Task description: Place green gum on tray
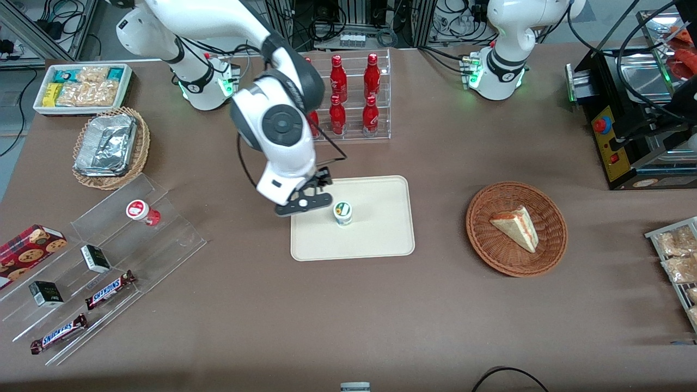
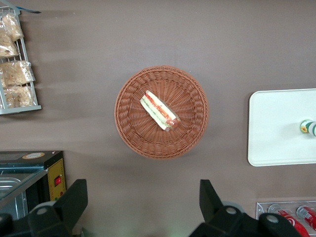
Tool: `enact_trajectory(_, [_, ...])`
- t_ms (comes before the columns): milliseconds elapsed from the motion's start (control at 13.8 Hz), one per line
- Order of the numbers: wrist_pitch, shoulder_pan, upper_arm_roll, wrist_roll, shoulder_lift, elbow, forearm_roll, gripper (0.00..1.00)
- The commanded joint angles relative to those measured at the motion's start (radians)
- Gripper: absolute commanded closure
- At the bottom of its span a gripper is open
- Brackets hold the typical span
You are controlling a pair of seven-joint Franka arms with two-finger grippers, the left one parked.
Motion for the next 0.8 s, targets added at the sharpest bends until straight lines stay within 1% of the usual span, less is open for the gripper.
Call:
enact_trajectory(0, [-0.101,-0.068,0.007,-0.098,-0.080,-0.015,-0.001,0.00])
enact_trajectory(145, [-0.149,-0.132,0.007,-0.151,-0.113,-0.013,0.000,0.00])
enact_trajectory(362, [-0.174,-0.232,0.009,-0.174,-0.130,-0.016,0.002,0.00])
enact_trajectory(580, [-0.166,-0.372,0.020,-0.203,-0.130,-0.021,0.011,0.00])
enact_trajectory(725, [-0.164,-0.454,0.046,-0.365,-0.130,-0.023,0.009,0.00])
